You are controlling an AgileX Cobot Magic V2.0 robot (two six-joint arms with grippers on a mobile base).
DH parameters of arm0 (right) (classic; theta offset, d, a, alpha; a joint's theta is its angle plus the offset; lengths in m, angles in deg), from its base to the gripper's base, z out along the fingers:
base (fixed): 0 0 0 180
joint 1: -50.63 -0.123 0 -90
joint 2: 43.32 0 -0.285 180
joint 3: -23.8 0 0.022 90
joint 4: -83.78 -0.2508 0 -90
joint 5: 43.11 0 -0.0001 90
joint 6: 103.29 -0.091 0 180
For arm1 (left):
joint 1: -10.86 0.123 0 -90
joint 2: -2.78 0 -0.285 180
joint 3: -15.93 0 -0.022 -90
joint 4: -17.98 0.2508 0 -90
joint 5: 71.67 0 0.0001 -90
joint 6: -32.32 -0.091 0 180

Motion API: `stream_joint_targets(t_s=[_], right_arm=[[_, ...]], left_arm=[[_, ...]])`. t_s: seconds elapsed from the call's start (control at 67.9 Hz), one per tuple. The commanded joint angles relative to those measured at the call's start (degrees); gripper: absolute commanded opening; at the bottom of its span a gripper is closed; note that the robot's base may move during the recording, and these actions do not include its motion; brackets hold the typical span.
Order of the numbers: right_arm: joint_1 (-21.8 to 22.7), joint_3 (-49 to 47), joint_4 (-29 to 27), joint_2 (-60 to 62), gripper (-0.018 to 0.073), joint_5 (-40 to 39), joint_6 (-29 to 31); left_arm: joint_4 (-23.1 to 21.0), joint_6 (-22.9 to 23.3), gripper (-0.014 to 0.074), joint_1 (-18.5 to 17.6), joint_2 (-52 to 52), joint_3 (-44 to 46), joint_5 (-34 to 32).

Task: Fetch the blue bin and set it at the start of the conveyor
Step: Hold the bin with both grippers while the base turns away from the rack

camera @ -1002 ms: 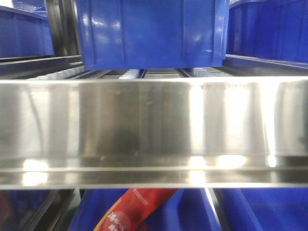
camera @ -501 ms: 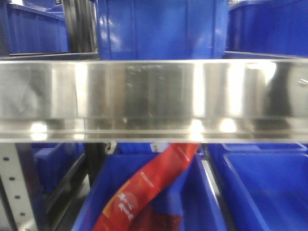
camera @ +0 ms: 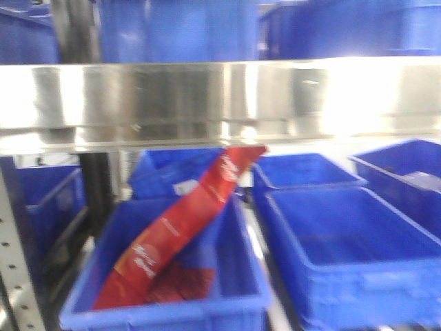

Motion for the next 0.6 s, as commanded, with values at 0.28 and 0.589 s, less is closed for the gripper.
stream_joint_targets(t_s=[0.28,0.589], right_arm=[[-0.01,-0.56,-0.40,0.50,-0.0151,-1.25,1.93],[-0.01,-0.56,-0.40,0.50,-0.0151,-1.25,1.93]], left_arm=[[-1.98,0.43,-0.0111,-0.33,-0.78,0.41,-4.76],[-1.98,0.43,-0.0111,-0.33,-0.78,0.41,-4.76]])
